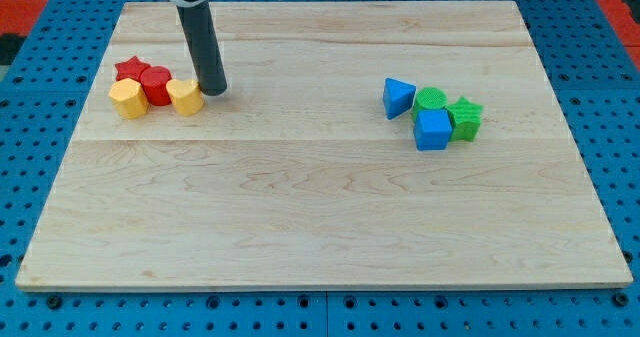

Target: Move your arm closer to the red star

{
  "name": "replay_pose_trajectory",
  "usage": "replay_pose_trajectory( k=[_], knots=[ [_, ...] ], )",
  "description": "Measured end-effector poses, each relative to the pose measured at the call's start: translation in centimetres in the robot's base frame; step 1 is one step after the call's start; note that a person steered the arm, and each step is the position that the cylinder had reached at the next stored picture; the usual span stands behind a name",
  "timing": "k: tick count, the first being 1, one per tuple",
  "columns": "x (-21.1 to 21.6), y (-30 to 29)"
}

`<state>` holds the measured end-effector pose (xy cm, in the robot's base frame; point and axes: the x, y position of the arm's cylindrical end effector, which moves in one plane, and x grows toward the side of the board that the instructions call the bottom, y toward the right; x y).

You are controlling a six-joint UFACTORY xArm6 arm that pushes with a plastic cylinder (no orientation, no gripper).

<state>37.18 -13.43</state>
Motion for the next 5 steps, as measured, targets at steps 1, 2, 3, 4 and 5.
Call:
replay_pose_trajectory(
  k=[1, 2, 3, 4, 5],
  knots=[
    [2.2, -0.3],
    [2.4, -2.5],
    [2.4, -4.2],
    [2.8, 1.8],
    [4.0, 7.7]
  ],
)
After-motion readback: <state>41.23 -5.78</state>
